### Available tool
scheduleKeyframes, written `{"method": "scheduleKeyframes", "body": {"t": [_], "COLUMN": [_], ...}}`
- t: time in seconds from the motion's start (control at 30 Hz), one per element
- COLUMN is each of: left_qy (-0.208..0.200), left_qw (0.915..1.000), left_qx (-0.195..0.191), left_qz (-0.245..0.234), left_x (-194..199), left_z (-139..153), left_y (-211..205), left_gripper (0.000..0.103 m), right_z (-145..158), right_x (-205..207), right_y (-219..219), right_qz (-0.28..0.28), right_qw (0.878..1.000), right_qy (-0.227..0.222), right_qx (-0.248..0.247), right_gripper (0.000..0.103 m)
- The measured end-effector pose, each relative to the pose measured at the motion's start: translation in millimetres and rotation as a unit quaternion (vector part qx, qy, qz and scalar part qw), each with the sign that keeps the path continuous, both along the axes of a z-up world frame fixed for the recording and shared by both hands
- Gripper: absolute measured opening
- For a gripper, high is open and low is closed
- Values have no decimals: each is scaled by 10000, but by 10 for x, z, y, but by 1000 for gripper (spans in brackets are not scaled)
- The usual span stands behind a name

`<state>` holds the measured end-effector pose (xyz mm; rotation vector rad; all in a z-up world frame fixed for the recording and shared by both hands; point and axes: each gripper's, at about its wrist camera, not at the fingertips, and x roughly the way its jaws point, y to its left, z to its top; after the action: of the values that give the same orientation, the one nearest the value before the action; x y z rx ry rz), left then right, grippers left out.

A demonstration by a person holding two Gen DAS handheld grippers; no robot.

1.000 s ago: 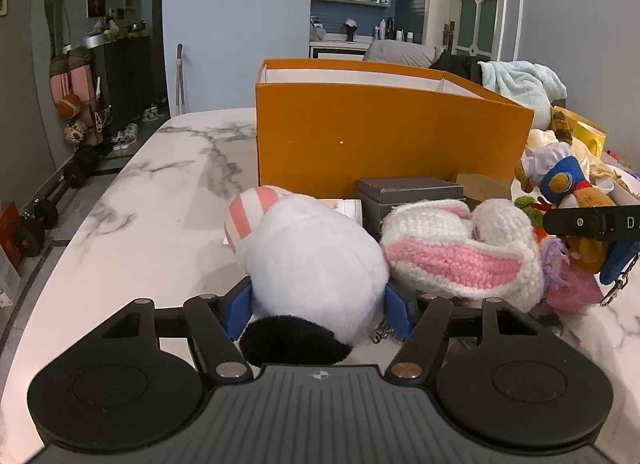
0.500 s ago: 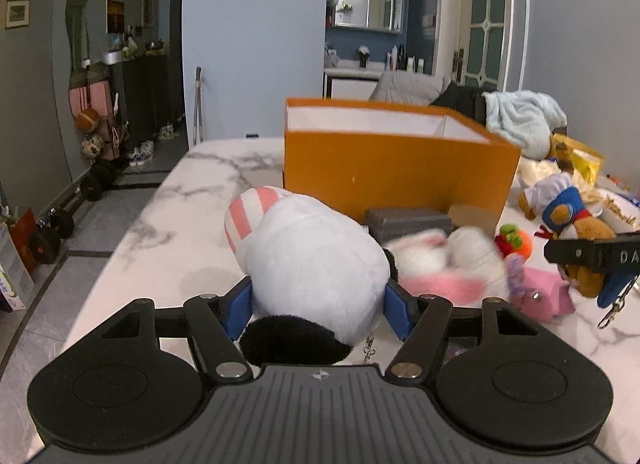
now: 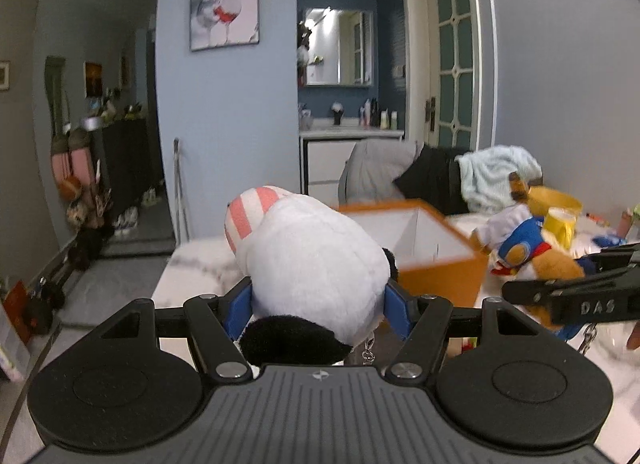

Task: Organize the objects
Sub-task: 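Lift both plushes over the orange box and lower them inside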

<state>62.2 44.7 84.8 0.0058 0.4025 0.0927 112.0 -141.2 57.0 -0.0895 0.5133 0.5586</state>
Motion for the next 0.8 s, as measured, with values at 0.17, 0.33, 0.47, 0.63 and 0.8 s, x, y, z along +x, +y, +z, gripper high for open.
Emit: {"method": "scheduleKeyframes", "body": {"t": [0.17, 0.33, 0.47, 0.63, 0.8], "left_qy": [114, 666, 1103, 1549, 1974], "left_qw": [9999, 9977, 9938, 9878, 9802], "left_qx": [40, -93, -166, -127, -75], "left_qz": [-9, 5, -14, 108, 140], "left_x": [687, 1489, 1913, 2220, 2281], "left_z": [166, -32, -324, -663, -866], "left_y": [59, 172, 251, 316, 373], "left_gripper": [78, 78, 78, 78, 78], "right_z": [310, 289, 19, -290, -545], "right_x": [575, 1300, 1775, 2102, 2313], "right_y": [249, 600, 842, 1053, 1138], "right_qz": [65, 77, 114, 101, 181], "right_qw": [10000, 9993, 9965, 9928, 9858], "right_qy": [-33, 346, 807, 1093, 1533], "right_qx": [-7, -121, -203, -478, -667], "right_gripper": [64, 64, 64, 63, 63]}}
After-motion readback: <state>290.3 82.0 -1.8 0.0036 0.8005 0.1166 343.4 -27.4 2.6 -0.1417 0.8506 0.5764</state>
